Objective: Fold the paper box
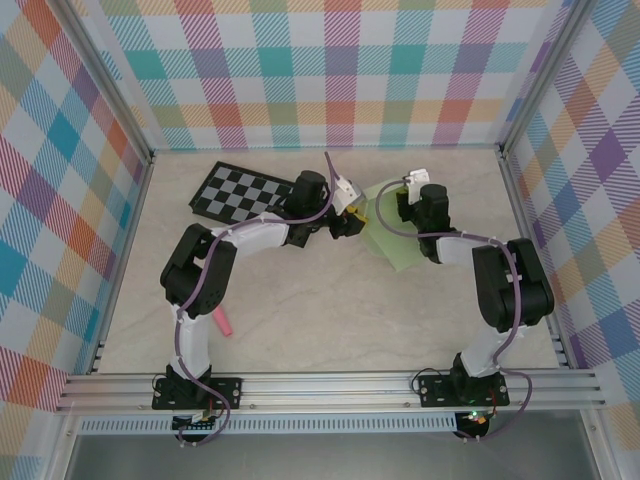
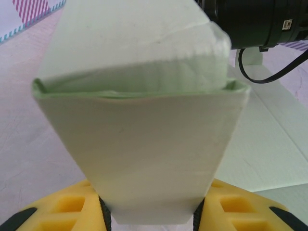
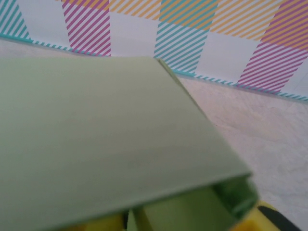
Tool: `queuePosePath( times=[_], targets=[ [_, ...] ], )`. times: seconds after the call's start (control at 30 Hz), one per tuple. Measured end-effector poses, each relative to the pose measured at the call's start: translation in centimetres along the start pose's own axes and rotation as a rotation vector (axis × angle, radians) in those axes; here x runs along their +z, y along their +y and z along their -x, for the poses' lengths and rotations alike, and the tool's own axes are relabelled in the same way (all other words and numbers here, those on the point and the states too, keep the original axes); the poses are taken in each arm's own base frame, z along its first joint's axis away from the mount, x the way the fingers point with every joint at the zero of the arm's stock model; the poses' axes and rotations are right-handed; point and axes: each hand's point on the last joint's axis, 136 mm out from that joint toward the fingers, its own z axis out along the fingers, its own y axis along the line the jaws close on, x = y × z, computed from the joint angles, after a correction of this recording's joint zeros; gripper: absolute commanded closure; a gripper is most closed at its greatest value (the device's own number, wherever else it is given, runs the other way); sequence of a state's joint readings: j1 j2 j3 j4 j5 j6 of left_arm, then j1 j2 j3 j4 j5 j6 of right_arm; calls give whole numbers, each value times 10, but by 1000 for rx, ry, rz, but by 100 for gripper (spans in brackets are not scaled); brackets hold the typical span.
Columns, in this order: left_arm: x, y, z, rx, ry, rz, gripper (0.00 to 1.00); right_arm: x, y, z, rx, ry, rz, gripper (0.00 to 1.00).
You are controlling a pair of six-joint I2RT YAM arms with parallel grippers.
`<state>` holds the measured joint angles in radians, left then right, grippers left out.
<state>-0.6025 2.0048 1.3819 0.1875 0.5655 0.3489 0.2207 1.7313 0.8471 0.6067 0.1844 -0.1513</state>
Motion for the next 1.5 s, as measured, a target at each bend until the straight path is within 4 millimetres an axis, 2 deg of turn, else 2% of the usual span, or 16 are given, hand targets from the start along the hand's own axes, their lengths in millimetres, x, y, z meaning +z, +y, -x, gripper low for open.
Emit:
queuePosePath(
  times=[0.27,0.4,0.53,0.67,0.8,0.93,1.07,1.17,1.33,1.5],
  targets=[
    [0,2,-1,7,5,16,68,-7,-6,2,-3,-12,80,52],
    [0,1,0,5,6,10,68,-18,-1,2,-68,-15,224,48],
    [-1,2,2,6,16,5,67,-32,7,-6,-147,-9,393,42],
    [-5,4,0,15,28,8,68,-45,9,-11,-169,4,495,40],
    [-9,6,1,26,31,12,67,-57,10,1,-185,-21,551,38],
    [-14,7,4,42,29,14,67,-77,14,10,-210,-54,625,36],
    [-23,6,12,65,17,7,67,-94,3,14,-199,-71,651,35],
    [-29,5,22,78,-4,1,68,-94,-6,23,-176,-87,612,35],
    [-32,0,26,74,-19,-21,67,-82,-16,33,-126,-107,508,36],
    [-32,-2,27,50,-26,-34,67,-70,-4,35,-120,-98,451,40]
  ],
)
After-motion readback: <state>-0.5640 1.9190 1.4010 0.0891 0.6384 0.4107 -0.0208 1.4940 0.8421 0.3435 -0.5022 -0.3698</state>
